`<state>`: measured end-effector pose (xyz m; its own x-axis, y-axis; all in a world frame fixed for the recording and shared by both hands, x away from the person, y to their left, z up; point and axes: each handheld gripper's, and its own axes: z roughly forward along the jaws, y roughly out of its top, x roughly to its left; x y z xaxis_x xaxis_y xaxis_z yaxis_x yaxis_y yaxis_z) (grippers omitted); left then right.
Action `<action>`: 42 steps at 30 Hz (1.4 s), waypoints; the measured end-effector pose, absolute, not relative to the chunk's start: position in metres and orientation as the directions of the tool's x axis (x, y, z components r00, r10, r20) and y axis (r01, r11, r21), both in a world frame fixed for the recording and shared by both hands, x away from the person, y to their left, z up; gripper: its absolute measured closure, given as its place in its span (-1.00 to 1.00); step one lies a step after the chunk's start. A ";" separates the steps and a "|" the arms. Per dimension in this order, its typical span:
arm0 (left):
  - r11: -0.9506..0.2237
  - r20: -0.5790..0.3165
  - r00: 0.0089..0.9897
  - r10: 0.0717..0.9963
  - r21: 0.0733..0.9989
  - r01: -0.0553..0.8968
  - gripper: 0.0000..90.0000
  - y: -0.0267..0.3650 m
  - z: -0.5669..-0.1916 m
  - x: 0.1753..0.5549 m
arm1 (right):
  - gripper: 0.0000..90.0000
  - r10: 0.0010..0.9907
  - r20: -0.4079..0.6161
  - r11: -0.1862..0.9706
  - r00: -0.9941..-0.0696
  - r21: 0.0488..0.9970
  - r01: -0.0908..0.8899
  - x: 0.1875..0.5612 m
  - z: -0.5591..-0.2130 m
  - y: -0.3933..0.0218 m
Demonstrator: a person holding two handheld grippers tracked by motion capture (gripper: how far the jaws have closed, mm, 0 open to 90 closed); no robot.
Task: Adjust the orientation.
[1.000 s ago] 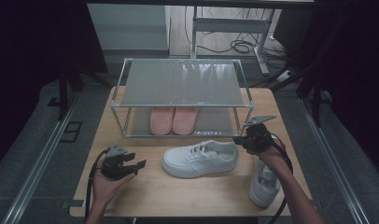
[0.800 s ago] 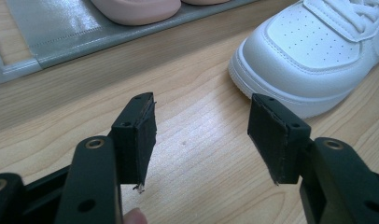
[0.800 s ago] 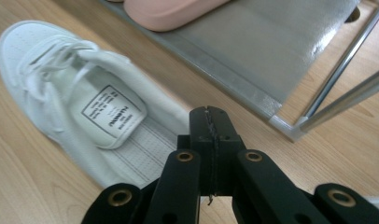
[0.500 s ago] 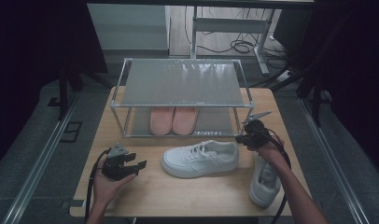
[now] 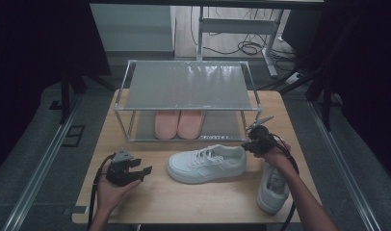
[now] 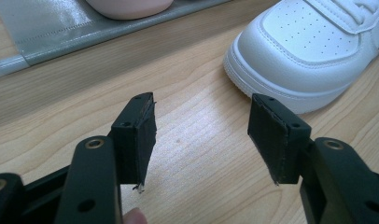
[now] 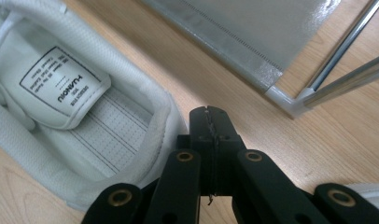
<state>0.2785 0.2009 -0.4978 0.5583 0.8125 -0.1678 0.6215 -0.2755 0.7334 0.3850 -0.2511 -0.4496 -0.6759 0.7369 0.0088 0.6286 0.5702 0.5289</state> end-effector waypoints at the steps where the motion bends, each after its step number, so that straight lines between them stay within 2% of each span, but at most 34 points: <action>1: -0.276 -0.169 0.559 0.812 0.732 0.622 -0.05 0.200 -0.499 0.279 | 1.00 0.727 0.009 0.579 -0.687 0.530 0.619 0.384 -0.450 -0.252; 17: -0.272 -0.170 0.558 0.812 0.736 0.620 -0.05 0.202 -0.498 0.278 | 1.00 0.701 0.010 0.599 -0.713 0.534 0.597 0.388 -0.446 -0.250; 26: -0.276 -0.169 0.561 0.810 0.735 0.619 -0.05 0.200 -0.498 0.278 | 1.00 0.623 0.000 0.674 -0.783 0.507 0.537 0.363 -0.442 -0.245; 42: -0.280 -0.169 0.567 0.806 0.734 0.618 -0.05 0.199 -0.498 0.278 | 1.00 0.583 -0.016 0.702 -0.812 0.513 0.494 0.331 -0.440 -0.239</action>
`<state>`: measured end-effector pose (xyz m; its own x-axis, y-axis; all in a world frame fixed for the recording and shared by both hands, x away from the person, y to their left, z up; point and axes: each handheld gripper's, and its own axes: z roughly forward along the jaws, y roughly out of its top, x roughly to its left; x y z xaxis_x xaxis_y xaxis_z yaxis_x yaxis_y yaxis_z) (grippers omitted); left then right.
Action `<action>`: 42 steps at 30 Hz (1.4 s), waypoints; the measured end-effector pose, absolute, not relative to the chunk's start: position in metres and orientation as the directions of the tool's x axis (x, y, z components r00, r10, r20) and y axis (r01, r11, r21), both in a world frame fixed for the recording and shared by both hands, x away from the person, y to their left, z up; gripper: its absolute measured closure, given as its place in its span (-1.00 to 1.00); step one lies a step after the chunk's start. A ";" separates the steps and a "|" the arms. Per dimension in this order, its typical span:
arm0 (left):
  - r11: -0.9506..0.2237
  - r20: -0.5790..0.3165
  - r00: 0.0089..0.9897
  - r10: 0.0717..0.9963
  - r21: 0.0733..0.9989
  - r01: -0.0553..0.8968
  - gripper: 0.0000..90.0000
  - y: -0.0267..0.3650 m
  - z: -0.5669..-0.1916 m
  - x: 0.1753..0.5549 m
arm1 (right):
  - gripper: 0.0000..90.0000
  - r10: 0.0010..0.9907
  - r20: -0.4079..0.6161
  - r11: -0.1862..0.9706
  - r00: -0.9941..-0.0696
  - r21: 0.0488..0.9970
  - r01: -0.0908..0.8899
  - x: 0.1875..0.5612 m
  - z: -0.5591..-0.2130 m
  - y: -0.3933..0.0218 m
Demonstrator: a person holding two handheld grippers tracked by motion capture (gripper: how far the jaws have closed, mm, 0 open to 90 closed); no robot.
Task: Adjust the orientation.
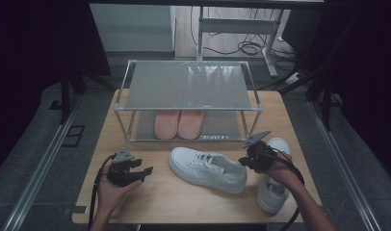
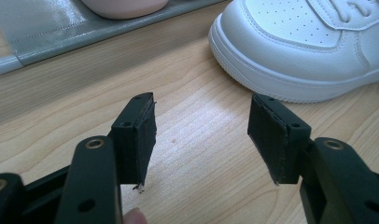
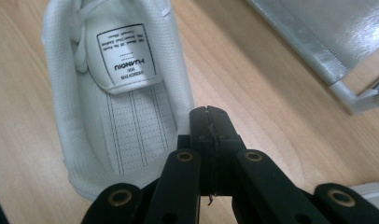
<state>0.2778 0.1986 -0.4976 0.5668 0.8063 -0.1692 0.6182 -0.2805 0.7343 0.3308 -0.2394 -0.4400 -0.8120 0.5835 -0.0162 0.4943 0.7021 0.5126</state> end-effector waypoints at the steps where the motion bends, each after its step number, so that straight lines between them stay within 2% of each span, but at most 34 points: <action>1: -0.281 -0.170 0.568 0.806 0.734 0.619 -0.05 0.198 -0.498 0.278 | 1.00 0.580 -0.018 0.706 -0.814 0.510 0.492 0.329 -0.440 -0.239; 21: -0.281 -0.173 0.568 0.804 0.732 0.621 -0.05 0.196 -0.498 0.278 | 1.00 0.507 -0.025 0.755 -0.862 0.495 0.430 0.297 -0.445 -0.226; 28: -0.278 -0.172 0.567 0.806 0.736 0.618 -0.05 0.198 -0.497 0.277 | 0.94 0.557 -0.016 0.687 -0.830 0.570 0.450 0.299 -0.439 -0.235; 30: -0.276 -0.173 0.567 0.805 0.738 0.616 -0.05 0.198 -0.497 0.277 | 0.98 0.593 0.009 0.627 -0.805 0.622 0.469 0.297 -0.435 -0.245; 36: -0.273 -0.175 0.566 0.806 0.738 0.617 -0.05 0.198 -0.496 0.277 | 0.98 0.608 0.043 0.579 -0.792 0.659 0.480 0.291 -0.433 -0.255; 42: -0.280 -0.169 0.570 0.804 0.738 0.614 -0.06 0.197 -0.496 0.276 | 0.78 0.582 0.071 0.581 -0.810 0.661 0.475 0.285 -0.434 -0.248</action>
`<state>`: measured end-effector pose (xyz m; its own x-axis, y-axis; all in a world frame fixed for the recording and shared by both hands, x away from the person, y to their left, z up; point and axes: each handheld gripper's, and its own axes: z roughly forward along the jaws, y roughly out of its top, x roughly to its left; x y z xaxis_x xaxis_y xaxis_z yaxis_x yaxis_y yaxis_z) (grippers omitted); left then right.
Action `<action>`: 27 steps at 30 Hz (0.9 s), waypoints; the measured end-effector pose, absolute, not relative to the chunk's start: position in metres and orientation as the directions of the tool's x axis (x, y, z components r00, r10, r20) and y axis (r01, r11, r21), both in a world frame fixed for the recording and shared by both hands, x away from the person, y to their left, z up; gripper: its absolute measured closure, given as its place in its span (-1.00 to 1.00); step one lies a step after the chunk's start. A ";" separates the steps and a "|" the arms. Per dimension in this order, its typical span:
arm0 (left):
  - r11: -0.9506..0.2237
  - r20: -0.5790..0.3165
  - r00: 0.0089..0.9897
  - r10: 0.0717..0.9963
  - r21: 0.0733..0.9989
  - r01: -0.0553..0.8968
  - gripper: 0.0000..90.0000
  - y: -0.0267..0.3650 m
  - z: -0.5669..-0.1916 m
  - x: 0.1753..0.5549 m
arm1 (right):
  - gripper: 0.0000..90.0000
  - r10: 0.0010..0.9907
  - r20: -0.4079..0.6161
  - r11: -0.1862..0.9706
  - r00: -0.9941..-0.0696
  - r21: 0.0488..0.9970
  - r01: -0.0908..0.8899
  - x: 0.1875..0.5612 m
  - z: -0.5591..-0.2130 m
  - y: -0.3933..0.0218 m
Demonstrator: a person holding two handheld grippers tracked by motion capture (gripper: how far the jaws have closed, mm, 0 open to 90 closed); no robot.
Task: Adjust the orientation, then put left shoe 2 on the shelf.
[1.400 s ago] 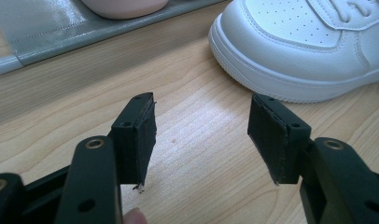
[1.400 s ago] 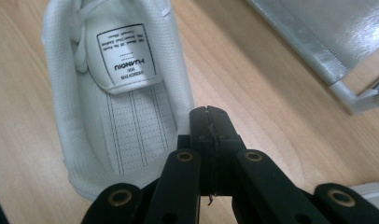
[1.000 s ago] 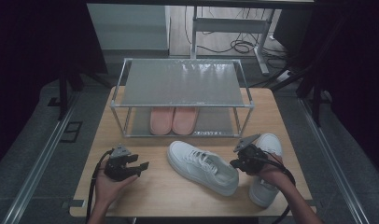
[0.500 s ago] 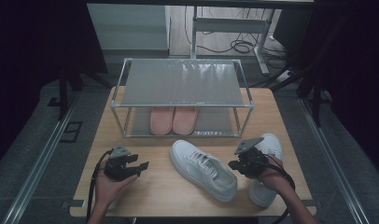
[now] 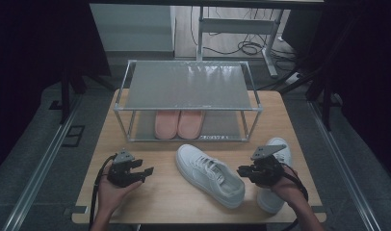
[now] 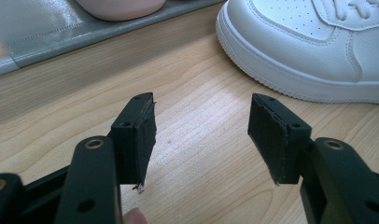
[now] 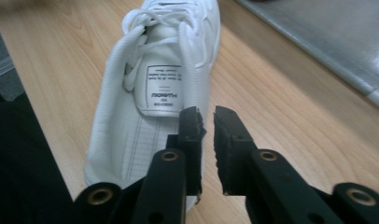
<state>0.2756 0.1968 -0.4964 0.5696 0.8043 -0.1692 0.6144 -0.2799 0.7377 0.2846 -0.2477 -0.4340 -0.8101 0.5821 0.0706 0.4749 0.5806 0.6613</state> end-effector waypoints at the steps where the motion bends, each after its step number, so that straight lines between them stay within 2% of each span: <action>1: -0.281 -0.168 0.571 0.804 0.739 0.612 -0.06 0.197 -0.496 0.276 | 0.74 0.581 0.071 0.580 -0.811 0.662 0.474 0.285 -0.435 -0.246; 13: -0.275 -0.172 0.573 0.801 0.745 0.608 -0.06 0.198 -0.493 0.275 | 0.30 0.602 0.072 0.568 -0.795 0.661 0.490 0.277 -0.442 -0.232; 27: -0.271 -0.175 0.572 0.801 0.746 0.608 -0.06 0.199 -0.493 0.274 | 0.24 0.643 0.058 0.555 -0.763 0.652 0.517 0.288 -0.450 -0.207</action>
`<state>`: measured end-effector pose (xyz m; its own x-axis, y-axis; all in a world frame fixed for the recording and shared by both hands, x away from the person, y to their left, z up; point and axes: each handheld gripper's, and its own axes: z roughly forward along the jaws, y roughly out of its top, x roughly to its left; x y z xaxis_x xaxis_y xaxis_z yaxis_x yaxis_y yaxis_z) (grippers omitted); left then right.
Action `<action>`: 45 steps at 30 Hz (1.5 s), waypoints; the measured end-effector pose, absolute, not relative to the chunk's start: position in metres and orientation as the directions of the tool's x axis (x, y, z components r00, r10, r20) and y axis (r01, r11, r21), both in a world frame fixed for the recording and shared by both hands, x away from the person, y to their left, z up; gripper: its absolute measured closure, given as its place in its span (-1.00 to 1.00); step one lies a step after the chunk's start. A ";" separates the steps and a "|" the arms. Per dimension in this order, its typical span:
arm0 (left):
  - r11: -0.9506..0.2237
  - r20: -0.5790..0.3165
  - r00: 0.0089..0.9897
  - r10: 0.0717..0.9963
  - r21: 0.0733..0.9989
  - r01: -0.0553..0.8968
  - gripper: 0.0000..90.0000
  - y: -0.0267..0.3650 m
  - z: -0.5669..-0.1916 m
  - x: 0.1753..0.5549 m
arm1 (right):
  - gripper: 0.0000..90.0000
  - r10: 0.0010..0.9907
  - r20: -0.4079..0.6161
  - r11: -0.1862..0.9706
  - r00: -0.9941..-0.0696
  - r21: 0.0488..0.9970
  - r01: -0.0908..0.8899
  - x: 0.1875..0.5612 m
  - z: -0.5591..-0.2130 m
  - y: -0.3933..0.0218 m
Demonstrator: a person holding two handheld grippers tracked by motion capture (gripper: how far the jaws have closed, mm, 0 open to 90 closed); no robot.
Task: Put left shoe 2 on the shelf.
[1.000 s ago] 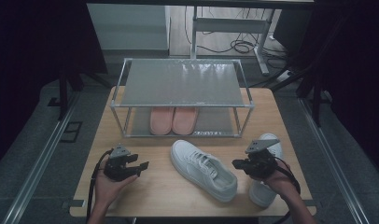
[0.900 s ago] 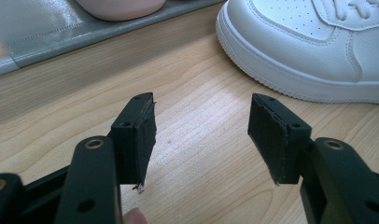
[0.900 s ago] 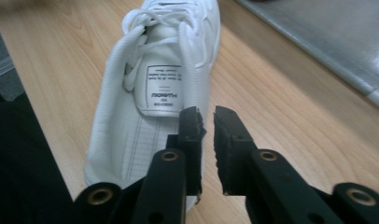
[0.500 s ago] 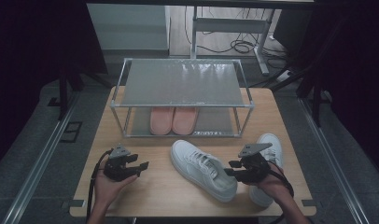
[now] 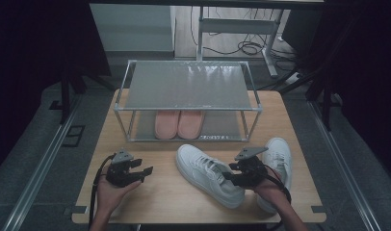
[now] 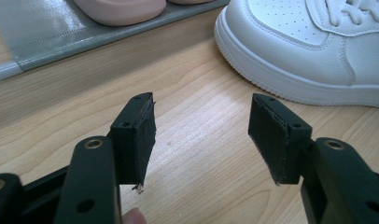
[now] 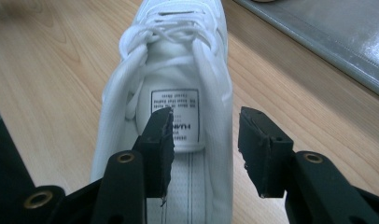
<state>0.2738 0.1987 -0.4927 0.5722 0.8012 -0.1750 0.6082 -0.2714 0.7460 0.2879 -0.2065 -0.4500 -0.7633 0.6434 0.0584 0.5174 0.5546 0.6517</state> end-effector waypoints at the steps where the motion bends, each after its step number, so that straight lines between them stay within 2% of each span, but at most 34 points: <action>1: -0.271 -0.175 0.572 0.801 0.746 0.608 -0.06 0.199 -0.493 0.274 | 0.24 0.644 0.059 0.557 -0.763 0.648 0.520 0.289 -0.450 -0.205; 12: -0.262 -0.186 0.569 0.801 0.746 0.612 -0.07 0.200 -0.493 0.274 | 0.31 0.681 0.045 0.575 -0.731 0.586 0.571 0.314 -0.463 -0.183; 17: -0.260 -0.188 0.567 0.802 0.745 0.614 -0.07 0.200 -0.494 0.275 | 0.44 0.688 0.043 0.578 -0.725 0.572 0.583 0.319 -0.470 -0.179; 22: -0.258 -0.194 0.568 0.800 0.744 0.616 -0.08 0.199 -0.494 0.275 | 0.66 0.689 0.054 0.574 -0.723 0.568 0.590 0.319 -0.470 -0.177; 28: -0.250 -0.198 0.564 0.802 0.746 0.617 -0.08 0.200 -0.493 0.275 | 0.76 0.703 0.071 0.544 -0.708 0.586 0.600 0.318 -0.471 -0.178; 45: -0.234 -0.202 0.555 0.807 0.753 0.614 -0.08 0.204 -0.491 0.273 | 0.80 0.699 0.172 0.442 -0.695 0.660 0.608 0.315 -0.467 -0.184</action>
<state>0.2730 0.2044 -0.4906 0.5548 0.8071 -0.2017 0.6145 -0.2342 0.7534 0.3151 -0.1836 -0.4669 -0.6946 0.6987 0.1716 0.6076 0.4418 0.6600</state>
